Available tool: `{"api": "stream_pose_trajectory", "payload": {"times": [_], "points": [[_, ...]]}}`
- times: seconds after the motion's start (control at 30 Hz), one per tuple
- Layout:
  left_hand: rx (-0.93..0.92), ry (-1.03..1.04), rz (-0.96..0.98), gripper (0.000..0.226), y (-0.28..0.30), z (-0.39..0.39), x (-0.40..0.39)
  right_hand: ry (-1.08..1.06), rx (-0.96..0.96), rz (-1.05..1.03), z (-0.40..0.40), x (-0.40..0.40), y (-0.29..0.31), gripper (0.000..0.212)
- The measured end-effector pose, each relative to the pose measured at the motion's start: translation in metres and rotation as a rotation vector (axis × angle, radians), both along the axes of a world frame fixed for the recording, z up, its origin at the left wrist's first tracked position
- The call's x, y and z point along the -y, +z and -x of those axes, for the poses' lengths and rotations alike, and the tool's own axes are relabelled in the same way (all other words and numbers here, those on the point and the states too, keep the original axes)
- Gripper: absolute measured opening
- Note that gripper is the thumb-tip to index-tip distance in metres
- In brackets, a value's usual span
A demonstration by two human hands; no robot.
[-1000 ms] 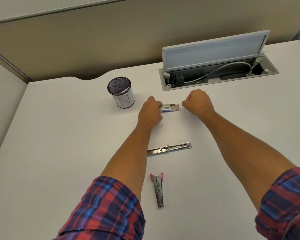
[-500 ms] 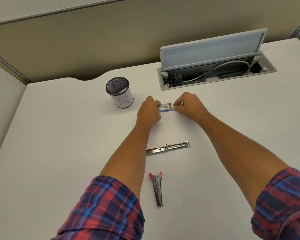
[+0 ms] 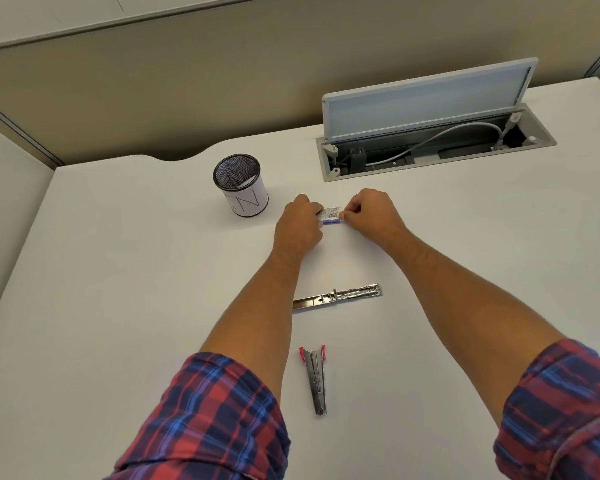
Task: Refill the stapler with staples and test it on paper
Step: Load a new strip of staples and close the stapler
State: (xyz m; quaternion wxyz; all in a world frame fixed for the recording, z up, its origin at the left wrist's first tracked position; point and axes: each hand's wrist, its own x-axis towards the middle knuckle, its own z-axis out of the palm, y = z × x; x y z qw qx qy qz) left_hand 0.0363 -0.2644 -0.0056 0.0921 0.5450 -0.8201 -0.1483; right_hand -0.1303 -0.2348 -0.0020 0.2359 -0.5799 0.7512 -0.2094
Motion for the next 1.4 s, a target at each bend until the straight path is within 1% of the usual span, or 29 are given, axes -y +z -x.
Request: {"api": "stream_pose_trajectory", "payload": {"times": [0.17,0.4,0.57,0.7,0.8,0.93,1.0,1.07,1.17,1.27,1.4], "points": [[0.017,-0.013,0.012,0.034,0.0,0.0,0.0,0.049,-0.048,0.064,-0.003,-0.004,-0.004,0.025],[0.063,-0.018,0.014,0.035,0.0,0.0,-0.001,0.366,-0.261,0.112,0.015,-0.017,0.001,0.031],[0.112,-0.001,0.042,0.033,-0.001,0.001,-0.007,0.418,-0.388,0.145,0.012,-0.023,0.002,0.035],[0.123,0.007,0.05,0.029,-0.001,0.002,-0.01,0.393,-0.402,0.145,0.006,-0.026,0.001,0.038],[0.118,0.012,0.037,0.033,0.0,0.002,-0.012,0.321,-0.335,0.129,0.006,-0.027,0.0,0.038],[0.1,0.045,0.037,0.064,0.0,-0.001,-0.021,0.109,-0.149,0.194,0.021,-0.031,0.0,0.032],[0.072,0.069,0.075,0.07,0.001,-0.001,-0.026,0.027,-0.111,0.224,0.031,-0.037,-0.002,0.031],[0.007,0.088,0.136,0.067,0.001,0.002,-0.031,-0.048,-0.064,0.232,0.038,-0.043,-0.006,0.038],[-0.092,0.085,0.253,0.049,0.001,0.012,-0.039,-0.064,-0.036,0.152,0.041,-0.048,-0.01,0.053],[-0.108,0.027,0.307,0.036,0.0,0.027,-0.047,-0.021,-0.029,0.123,0.038,-0.05,-0.011,0.048],[-0.063,-0.111,0.25,0.029,-0.005,0.044,-0.058,0.014,-0.08,0.098,0.031,-0.05,-0.009,0.036]]}}
